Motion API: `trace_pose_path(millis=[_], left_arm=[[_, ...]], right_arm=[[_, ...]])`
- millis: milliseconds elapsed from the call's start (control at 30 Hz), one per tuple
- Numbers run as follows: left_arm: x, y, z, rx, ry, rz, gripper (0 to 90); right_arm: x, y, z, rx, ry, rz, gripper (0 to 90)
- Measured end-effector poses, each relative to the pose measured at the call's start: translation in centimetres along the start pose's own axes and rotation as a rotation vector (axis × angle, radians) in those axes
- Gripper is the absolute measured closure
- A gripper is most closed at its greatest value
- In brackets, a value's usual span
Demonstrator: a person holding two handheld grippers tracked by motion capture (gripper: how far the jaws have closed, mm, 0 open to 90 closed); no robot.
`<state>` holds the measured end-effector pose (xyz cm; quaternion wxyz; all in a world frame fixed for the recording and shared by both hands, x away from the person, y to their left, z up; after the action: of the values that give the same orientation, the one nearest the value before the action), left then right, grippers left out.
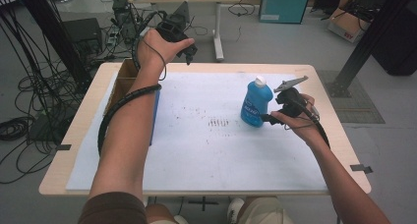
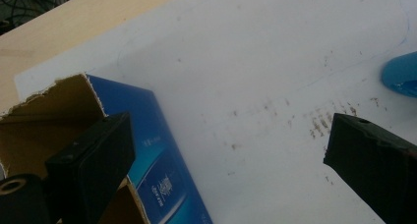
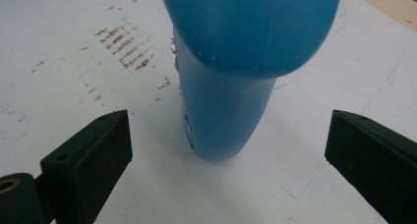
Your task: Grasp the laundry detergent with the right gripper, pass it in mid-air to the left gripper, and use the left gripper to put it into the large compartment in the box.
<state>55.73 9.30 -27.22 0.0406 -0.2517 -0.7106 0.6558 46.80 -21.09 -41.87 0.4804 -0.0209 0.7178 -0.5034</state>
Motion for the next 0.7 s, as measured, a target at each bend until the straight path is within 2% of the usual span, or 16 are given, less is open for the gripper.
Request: trace_pose_path(millis=[700], left_arm=[[0.1,0.4,0.0,0.005,0.001,-0.006,5.2]], right_arm=[[0.3,2.0,-0.1,-0.001,0.019,-0.002,3.9]])
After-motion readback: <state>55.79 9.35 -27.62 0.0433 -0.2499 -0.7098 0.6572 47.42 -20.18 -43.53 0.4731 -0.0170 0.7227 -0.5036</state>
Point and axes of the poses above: each handheld gripper's, and its own axes: y roughly forward along the jaws, x roughly out of its underside, z roughly to its right, the point moved 9 cm from there along y, roughly forward along the jaws, and after that the axes turned 3 degrees about -x, right-handed, at the moved point
